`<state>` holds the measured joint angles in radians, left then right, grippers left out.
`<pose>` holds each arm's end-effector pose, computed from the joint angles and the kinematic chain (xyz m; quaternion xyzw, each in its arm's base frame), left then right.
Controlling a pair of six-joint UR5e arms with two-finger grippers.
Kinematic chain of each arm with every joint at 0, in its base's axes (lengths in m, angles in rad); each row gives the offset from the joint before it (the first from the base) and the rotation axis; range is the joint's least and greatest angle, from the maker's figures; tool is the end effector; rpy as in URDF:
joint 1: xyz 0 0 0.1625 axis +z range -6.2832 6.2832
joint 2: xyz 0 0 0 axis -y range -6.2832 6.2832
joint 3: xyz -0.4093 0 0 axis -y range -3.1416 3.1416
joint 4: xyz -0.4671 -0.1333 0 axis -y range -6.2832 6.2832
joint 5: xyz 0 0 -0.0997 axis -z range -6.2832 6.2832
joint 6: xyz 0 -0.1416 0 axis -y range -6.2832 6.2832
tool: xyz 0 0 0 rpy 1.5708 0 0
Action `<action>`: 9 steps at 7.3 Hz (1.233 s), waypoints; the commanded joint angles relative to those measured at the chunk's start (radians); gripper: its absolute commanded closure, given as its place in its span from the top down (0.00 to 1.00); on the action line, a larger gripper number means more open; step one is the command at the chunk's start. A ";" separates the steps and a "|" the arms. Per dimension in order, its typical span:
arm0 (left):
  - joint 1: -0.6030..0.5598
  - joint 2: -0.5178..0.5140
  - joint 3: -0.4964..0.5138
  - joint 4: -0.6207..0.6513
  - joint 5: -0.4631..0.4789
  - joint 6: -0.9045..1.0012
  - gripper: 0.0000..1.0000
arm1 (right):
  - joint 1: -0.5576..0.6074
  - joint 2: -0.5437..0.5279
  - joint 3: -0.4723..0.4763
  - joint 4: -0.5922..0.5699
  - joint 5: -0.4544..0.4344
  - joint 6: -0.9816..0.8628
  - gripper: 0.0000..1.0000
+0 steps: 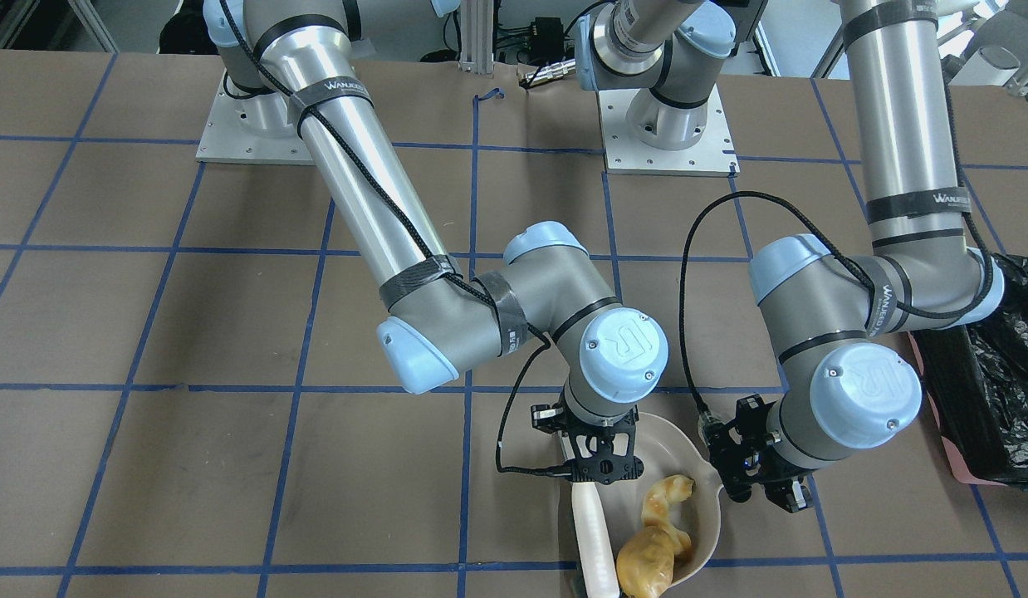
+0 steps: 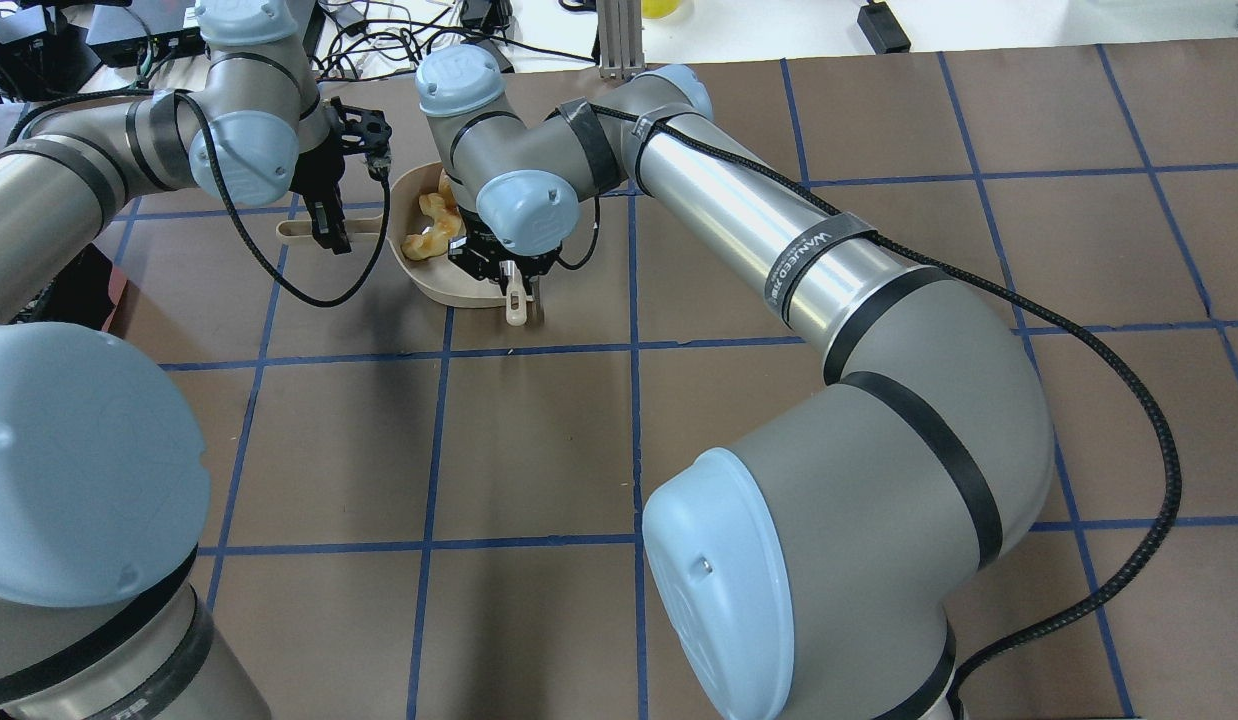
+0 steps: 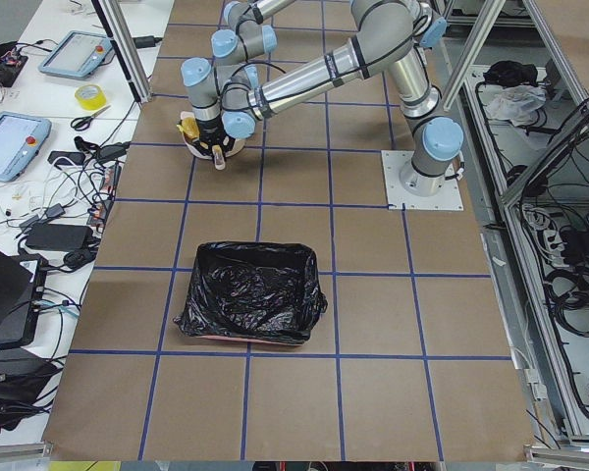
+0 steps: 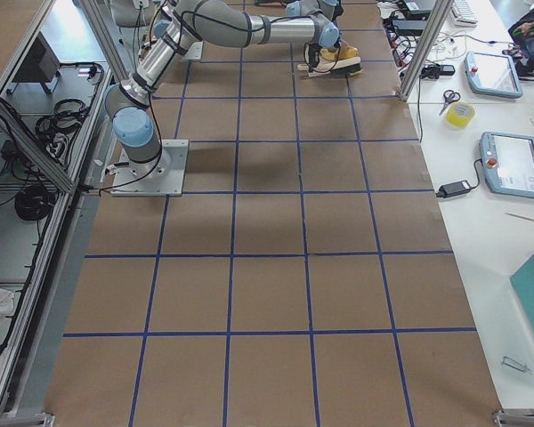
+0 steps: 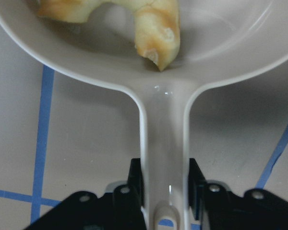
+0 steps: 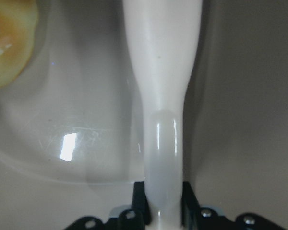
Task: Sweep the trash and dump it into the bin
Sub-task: 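Sweep the potato and sponge into the dustpan with the right gripper's brush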
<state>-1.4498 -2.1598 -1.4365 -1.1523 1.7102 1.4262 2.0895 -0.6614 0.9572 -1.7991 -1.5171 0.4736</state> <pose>-0.0233 -0.7499 0.1539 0.6067 0.7917 0.0616 0.0372 0.5486 -0.6768 0.1299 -0.0216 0.9988 0.0424 0.0075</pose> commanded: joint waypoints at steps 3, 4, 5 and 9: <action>0.000 0.000 -0.002 0.000 -0.001 0.000 0.11 | 0.058 -0.047 0.066 0.081 0.064 0.190 0.00; 0.000 0.000 -0.002 0.000 -0.001 0.000 0.11 | 0.060 -0.050 0.067 0.083 0.107 0.200 0.00; 0.000 0.000 -0.002 0.000 -0.001 0.000 0.11 | 0.058 -0.069 0.067 0.131 0.107 0.200 0.00; -0.001 0.000 -0.005 0.000 -0.003 0.000 0.11 | 0.041 -0.122 0.067 0.239 0.139 0.212 0.00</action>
<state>-1.4509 -2.1598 -1.4406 -1.1520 1.7079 1.4266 2.1350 -0.7678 1.0247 -1.5970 -1.3899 0.6773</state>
